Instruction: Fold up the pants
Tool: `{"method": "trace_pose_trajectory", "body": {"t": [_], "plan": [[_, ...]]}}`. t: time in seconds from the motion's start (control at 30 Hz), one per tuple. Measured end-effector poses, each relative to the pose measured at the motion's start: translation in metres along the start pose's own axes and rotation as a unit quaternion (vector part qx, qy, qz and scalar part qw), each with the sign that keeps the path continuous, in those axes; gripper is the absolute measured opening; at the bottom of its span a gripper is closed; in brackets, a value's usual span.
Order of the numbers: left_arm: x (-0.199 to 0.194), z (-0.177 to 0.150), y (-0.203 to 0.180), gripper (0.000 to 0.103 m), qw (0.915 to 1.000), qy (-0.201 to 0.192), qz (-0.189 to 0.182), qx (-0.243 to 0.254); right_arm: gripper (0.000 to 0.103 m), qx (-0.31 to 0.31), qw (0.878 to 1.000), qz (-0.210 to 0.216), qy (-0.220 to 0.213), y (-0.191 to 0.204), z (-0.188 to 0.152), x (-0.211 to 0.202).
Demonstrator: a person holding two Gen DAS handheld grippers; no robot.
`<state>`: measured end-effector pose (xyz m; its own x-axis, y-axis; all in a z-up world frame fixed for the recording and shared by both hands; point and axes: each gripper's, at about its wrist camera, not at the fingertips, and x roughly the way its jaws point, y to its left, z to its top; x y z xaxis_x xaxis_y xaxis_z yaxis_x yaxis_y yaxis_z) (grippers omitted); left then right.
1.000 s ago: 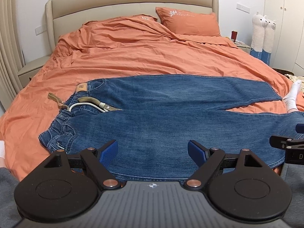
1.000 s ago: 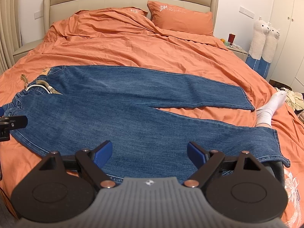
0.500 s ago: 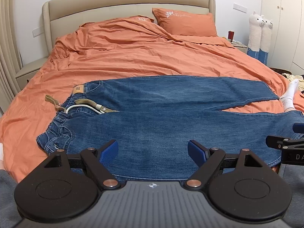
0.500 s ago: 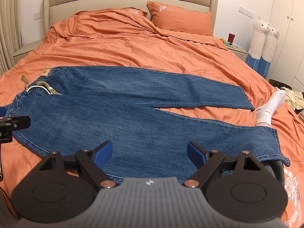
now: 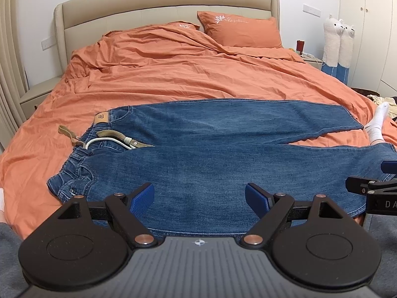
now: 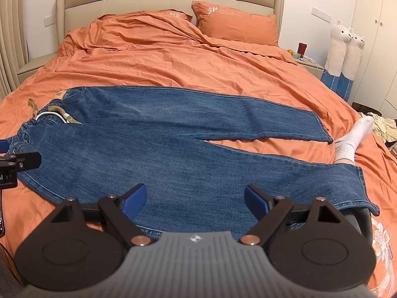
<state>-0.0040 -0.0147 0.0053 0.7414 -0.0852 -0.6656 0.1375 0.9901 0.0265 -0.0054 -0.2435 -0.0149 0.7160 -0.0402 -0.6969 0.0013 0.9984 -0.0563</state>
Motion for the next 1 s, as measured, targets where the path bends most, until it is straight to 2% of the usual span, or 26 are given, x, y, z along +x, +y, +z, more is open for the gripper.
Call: {"method": "trace_pose_trajectory", "body": {"t": [1.0], "plan": [[0.0003,-0.0008,0.0022,0.097,0.9999,0.001,0.001,0.012,0.082,0.000,1.000,0.004,0.003,0.0016,0.0000,0.0023]]}}
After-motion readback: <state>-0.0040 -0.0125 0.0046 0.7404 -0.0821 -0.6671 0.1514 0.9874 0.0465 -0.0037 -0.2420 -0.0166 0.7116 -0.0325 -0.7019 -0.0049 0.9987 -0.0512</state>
